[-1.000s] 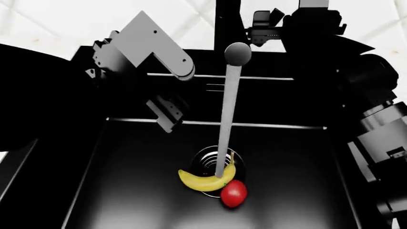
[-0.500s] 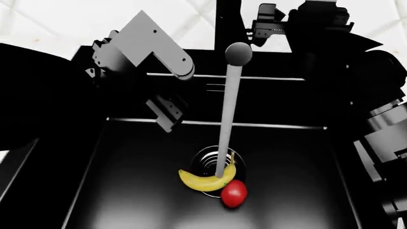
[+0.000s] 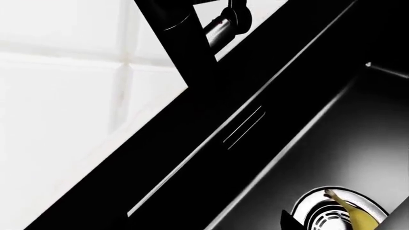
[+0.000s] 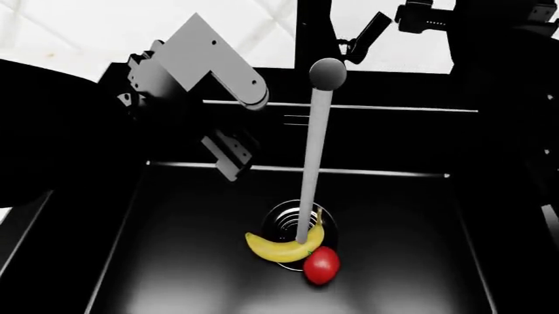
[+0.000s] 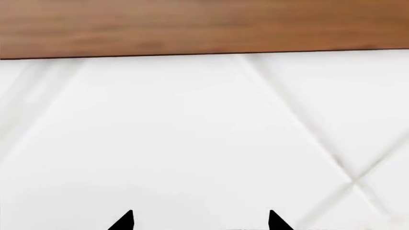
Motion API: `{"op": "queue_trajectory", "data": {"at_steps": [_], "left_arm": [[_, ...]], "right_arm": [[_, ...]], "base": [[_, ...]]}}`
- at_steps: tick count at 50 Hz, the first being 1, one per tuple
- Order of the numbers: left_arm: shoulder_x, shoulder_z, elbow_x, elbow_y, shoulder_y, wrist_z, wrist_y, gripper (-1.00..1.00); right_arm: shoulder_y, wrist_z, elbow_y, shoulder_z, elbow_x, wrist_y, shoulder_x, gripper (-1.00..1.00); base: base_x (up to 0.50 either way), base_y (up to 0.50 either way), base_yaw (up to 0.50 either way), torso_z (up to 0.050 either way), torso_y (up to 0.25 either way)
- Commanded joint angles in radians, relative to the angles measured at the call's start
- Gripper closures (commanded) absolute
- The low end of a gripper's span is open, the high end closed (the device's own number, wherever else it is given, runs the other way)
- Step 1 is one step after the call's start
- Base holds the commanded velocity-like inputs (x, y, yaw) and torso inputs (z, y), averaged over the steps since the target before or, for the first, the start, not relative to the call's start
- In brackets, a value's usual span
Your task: Pick up the fruits and vegetables and place them in the sink. Turn on the sink faucet to wash them. Then turn the sink off and put them in the tray.
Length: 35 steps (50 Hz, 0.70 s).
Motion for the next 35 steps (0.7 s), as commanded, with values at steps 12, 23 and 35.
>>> {"op": "queue_trajectory", "data": {"at_steps": [12,23,35], "left_arm": [[-0.014,-0.007,-0.010,-0.011,-0.012,0.003,0.001,-1.00],[-0.012,-0.007,-0.017,-0.009,-0.016,-0.002,-0.002,-1.00],[-0.005,-0.002,-0.013,-0.010,-0.016,-0.001,0.002,-1.00]], "right_arm": [[-0.050,0.009,-0.016,0.025,0.008,-0.027,0.034,-1.00],[-0.064,0.008,0.004,0.020,0.005,-0.025,0.031,-1.00],[-0.073,-0.019,0.057,0.005,-0.015,-0.042,-0.003,-1.00]], "base": [[0.00,0.00,0.00,0.000,0.000],[0.00,0.00,0.00,0.000,0.000],[0.00,0.00,0.00,0.000,0.000]]}}
